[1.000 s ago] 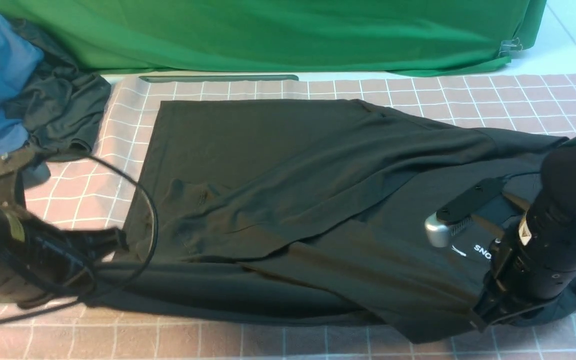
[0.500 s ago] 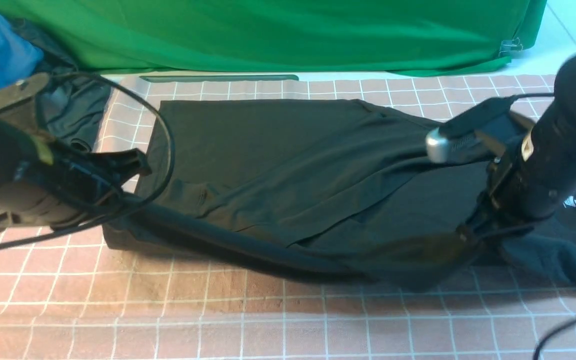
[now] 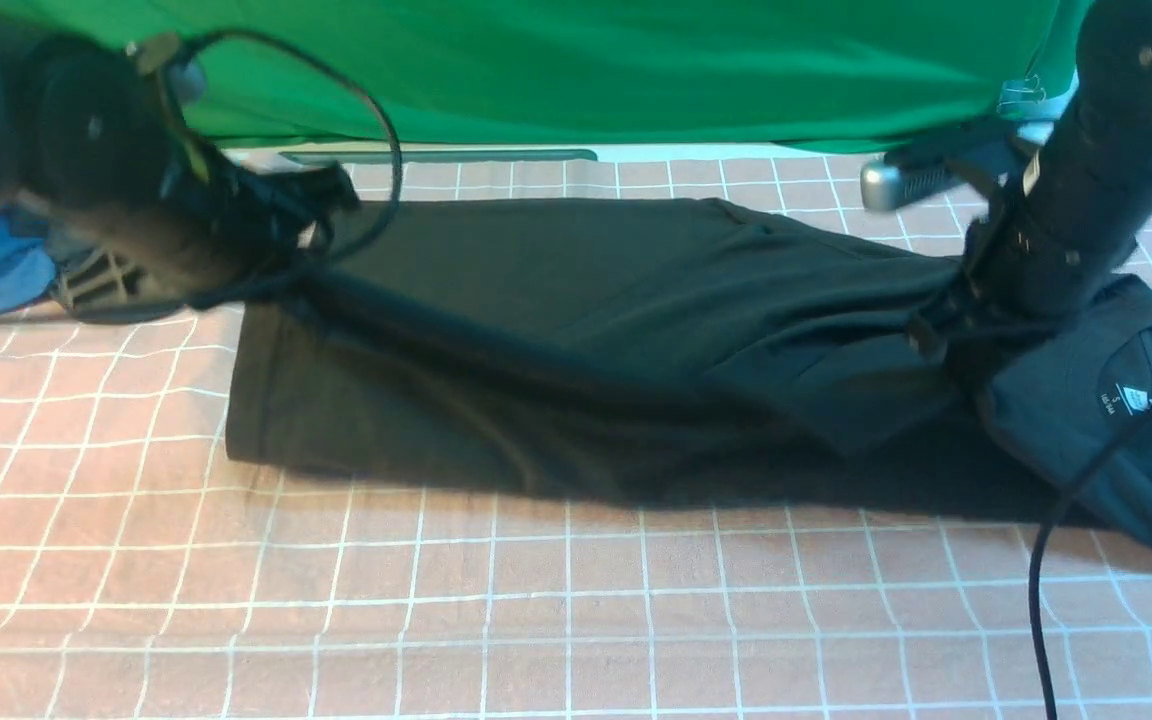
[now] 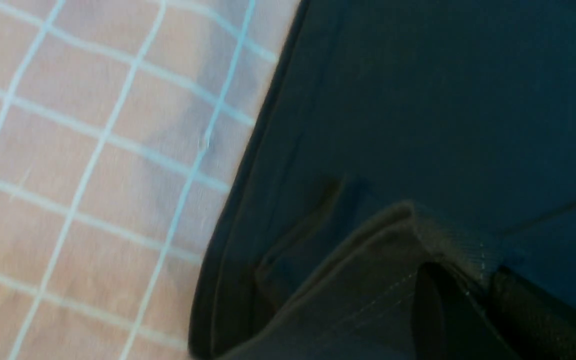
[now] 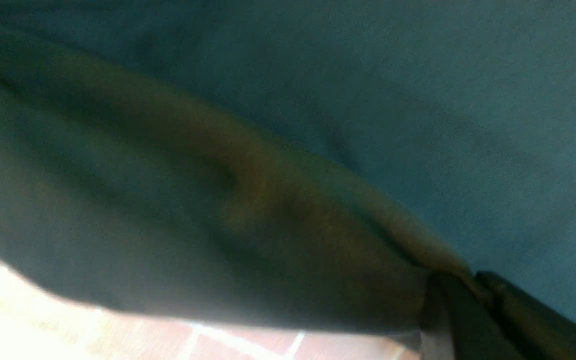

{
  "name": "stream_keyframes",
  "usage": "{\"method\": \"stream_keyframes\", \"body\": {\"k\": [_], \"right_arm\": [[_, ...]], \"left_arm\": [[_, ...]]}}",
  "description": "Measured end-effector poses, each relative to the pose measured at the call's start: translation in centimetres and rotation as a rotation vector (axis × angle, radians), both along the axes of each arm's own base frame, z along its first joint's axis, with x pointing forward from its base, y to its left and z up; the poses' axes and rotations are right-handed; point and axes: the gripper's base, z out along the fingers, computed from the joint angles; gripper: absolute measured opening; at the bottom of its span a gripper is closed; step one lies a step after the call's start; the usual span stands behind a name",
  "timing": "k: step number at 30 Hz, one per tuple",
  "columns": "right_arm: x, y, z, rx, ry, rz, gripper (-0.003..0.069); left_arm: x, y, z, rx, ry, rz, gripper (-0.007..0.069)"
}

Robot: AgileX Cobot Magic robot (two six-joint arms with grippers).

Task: Fold a long-sleeved shirt over a pink coffee tablecloth.
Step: 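Fold the black garment in half by bringing its near edge over to the far edge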

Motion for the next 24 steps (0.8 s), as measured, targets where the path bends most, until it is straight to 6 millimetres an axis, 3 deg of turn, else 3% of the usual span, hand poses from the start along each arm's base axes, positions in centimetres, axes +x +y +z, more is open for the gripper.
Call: {"method": "stream_keyframes", "body": {"k": [5, 10, 14, 15, 17, 19, 22, 24], "right_arm": [[3.6, 0.4, -0.3, 0.014, -0.035, -0.007, 0.005], [6.9, 1.2, -2.3, 0.029, -0.041, -0.018, 0.0059], [9.3, 1.5, -3.5, 0.029, -0.092, -0.057, 0.0162], [9.4, 1.5, -3.7, 0.026, -0.09, -0.056, 0.0171], [10.1, 1.4, -2.5, 0.017, -0.132, -0.099, 0.0303], [10.0, 1.4, -1.3, 0.018, -0.128, -0.105, 0.0366], [9.3, 1.6, 0.6, 0.05, -0.121, -0.106, 0.0386], [8.2, 2.7, 1.3, 0.114, -0.096, -0.06, 0.0355]], "left_arm": [[3.7, 1.5, -1.0, -0.042, 0.009, 0.058, 0.0048], [6.6, 1.4, -3.5, -0.03, 0.053, 0.037, 0.0048], [7.9, 1.3, -5.3, -0.027, 0.084, 0.034, 0.0048], [8.0, 1.3, -5.3, -0.027, 0.085, 0.034, 0.0048], [8.4, 1.2, -5.6, -0.028, 0.087, 0.034, 0.0048], [8.5, 1.2, -5.5, -0.029, 0.083, 0.034, 0.0048], [8.6, 1.2, -5.2, -0.027, 0.078, 0.033, 0.0048], [8.4, 1.3, -5.2, -0.023, 0.096, 0.035, 0.0048]]}}
